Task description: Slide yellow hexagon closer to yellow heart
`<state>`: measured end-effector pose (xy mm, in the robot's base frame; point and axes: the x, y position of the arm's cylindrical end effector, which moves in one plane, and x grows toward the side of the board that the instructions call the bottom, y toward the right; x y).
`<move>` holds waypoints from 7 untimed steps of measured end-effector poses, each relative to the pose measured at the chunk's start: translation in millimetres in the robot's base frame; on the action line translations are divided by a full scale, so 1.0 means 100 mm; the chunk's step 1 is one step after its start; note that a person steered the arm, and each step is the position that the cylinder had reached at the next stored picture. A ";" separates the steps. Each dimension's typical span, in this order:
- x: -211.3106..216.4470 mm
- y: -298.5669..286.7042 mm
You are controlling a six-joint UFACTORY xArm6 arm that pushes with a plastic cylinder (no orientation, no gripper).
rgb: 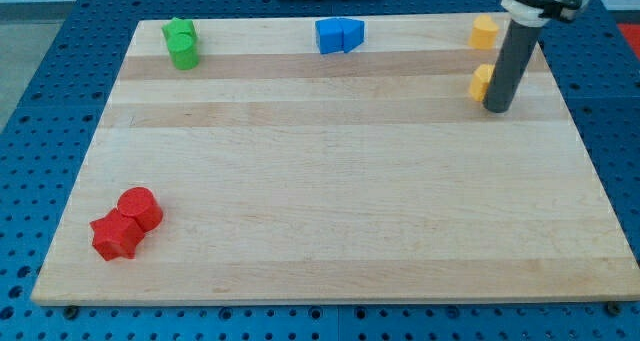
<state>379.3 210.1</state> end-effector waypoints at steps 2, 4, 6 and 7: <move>-0.42 0.01; -0.47 -0.10; -0.51 -0.35; -0.63 -0.25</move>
<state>316.5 185.0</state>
